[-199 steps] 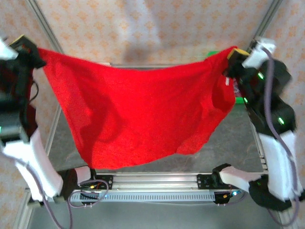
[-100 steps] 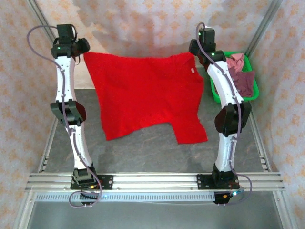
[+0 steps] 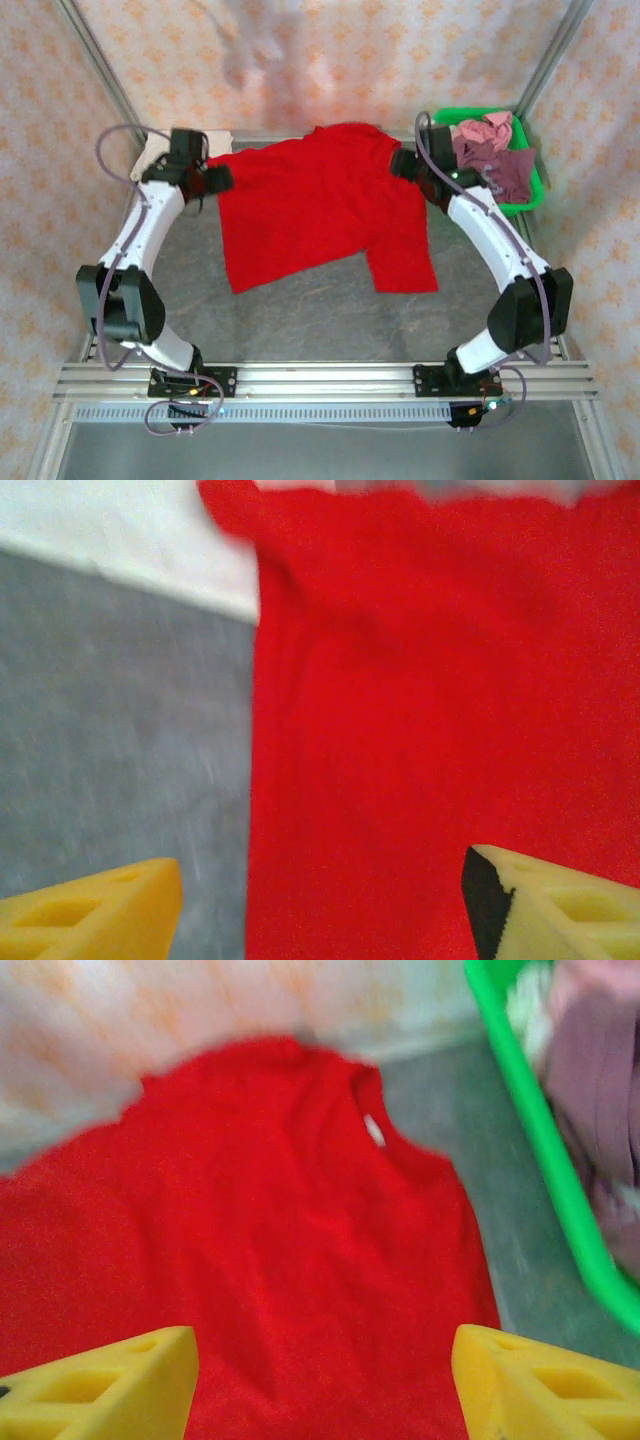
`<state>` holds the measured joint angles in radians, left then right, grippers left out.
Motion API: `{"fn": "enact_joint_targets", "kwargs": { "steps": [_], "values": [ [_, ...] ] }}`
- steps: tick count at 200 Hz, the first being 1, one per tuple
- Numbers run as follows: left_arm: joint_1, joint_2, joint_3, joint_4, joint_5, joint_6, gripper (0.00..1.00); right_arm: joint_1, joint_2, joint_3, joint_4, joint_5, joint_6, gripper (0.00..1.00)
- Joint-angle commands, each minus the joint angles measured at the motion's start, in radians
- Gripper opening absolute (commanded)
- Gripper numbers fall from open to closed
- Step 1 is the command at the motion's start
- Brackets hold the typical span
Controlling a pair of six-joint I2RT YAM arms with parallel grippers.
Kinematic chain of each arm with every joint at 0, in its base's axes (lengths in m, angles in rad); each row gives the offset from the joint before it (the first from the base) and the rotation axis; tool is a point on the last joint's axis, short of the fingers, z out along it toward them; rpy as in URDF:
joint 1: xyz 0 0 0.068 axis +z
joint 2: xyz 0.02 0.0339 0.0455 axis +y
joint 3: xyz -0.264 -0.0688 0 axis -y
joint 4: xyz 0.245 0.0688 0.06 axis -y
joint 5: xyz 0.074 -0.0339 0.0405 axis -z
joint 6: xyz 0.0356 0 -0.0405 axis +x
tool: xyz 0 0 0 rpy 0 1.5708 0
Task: Fold and stack the t-shirts
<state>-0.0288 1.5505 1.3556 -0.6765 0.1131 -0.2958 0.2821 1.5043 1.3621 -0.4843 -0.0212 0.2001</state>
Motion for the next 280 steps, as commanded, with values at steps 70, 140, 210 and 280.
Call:
{"fn": "enact_joint_targets", "kwargs": {
  "steps": [70, 140, 210, 280],
  "values": [
    [-0.152, -0.083, -0.463, -0.066, 0.058, -0.232, 0.69, -0.141, -0.218, -0.506, -0.168, -0.101, 0.280, 0.73],
    [-0.186, 0.018, -0.557, 0.075, 0.033, -0.271, 0.39, -0.143, -0.241, -0.611, -0.143, -0.156, 0.328, 0.77],
    [-0.181, -0.039, -0.553, 0.052, -0.057, -0.244, 0.03, -0.153, -0.196, -0.713, -0.025, -0.266, 0.368, 0.71],
    [-0.181, -0.077, -0.574, 0.065, -0.076, -0.244, 0.00, -0.153, -0.121, -0.777, 0.085, -0.261, 0.380, 0.46]
  ]
}}
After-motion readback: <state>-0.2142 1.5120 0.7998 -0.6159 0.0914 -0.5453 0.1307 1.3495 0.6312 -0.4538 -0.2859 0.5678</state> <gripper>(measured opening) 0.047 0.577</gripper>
